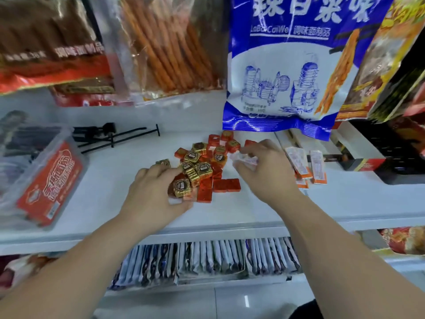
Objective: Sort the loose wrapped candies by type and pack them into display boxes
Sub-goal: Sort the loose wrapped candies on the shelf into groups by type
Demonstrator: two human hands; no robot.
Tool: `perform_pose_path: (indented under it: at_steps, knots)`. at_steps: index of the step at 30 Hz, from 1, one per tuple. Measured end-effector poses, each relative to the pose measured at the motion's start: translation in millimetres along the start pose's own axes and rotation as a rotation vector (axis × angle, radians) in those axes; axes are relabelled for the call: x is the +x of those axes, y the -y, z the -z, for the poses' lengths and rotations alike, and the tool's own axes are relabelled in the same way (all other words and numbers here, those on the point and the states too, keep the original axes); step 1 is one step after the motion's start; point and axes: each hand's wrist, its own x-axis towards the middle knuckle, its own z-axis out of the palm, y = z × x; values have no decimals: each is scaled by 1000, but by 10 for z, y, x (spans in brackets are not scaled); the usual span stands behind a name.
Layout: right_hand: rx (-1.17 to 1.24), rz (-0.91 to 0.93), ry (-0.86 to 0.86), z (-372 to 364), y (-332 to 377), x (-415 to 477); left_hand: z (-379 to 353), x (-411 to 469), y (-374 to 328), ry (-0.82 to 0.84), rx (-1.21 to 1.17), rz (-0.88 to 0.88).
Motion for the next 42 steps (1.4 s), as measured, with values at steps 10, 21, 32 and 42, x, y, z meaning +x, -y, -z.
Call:
perform_pose_path:
  at_steps: [10, 21, 32, 42]
  knots:
    - [97, -109, 375, -416, 292, -133, 34, 196, 124, -50, 123, -44]
    - [-186, 54, 556, -555, 281, 42, -8, 246, 407, 192, -156, 43]
    - [-132, 144, 612, -741, 701, -4, 76, 147, 711, 140, -226, 9]
    - [-261, -5, 556, -618, 278, -34, -16, 83, 365, 123, -203, -2]
